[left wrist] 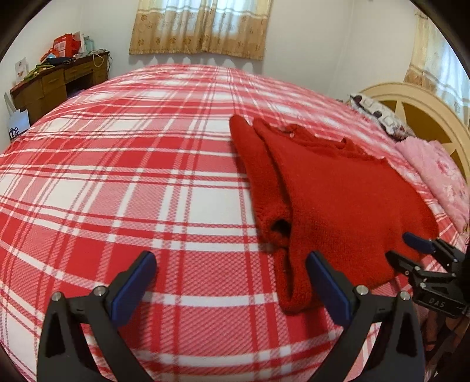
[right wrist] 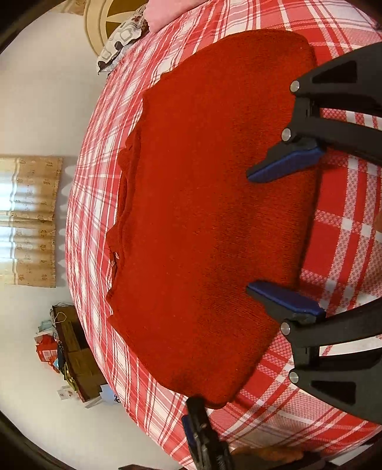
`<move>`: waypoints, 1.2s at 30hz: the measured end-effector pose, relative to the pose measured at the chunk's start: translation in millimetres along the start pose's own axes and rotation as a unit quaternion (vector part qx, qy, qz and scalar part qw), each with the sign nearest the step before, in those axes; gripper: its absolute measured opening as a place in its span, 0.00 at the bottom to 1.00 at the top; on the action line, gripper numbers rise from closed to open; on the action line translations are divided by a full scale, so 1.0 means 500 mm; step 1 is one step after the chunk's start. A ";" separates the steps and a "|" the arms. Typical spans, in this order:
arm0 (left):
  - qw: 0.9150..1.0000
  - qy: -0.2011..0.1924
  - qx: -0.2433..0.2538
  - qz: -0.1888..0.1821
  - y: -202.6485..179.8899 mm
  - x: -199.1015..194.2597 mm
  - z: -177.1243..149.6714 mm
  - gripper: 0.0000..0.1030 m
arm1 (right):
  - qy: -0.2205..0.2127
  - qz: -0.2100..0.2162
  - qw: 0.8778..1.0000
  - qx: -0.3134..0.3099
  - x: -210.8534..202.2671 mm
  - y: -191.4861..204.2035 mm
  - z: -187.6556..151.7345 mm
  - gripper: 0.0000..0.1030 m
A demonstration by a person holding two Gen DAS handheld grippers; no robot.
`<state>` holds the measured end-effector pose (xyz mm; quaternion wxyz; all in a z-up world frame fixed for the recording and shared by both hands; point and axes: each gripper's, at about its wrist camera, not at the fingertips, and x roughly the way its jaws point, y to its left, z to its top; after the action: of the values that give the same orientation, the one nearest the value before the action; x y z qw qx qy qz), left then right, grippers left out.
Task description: Fold small clothes
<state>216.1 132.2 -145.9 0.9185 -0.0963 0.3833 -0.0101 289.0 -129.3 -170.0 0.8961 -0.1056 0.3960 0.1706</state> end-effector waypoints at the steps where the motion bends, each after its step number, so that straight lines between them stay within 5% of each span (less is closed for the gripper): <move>1: 1.000 -0.005 -0.003 -0.001 0.006 -0.007 0.000 1.00 | 0.000 -0.001 1.000 0.000 -0.001 0.001 -0.001 0.68; 7: 0.999 -0.028 -0.017 0.001 0.042 -0.024 0.030 1.00 | -0.001 -0.015 1.000 -0.008 -0.033 0.026 -0.005 0.68; 11: 0.999 -0.031 -0.014 0.008 0.046 -0.007 0.067 1.00 | -0.013 -0.009 0.997 -0.071 -0.052 0.088 -0.010 0.68; 24: 0.990 0.009 -0.083 -0.113 0.065 0.081 0.140 1.00 | -0.049 0.006 0.981 -0.186 -0.053 0.233 -0.015 0.68; 36: 0.990 0.022 -0.047 -0.128 0.017 0.133 0.175 1.00 | -0.062 -0.014 0.972 -0.228 -0.016 0.283 -0.003 0.68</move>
<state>324.4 149.3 -134.1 0.8956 -0.1870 0.3879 -0.1114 228.0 -1.7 -172.6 0.8736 -0.3021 0.2884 0.2497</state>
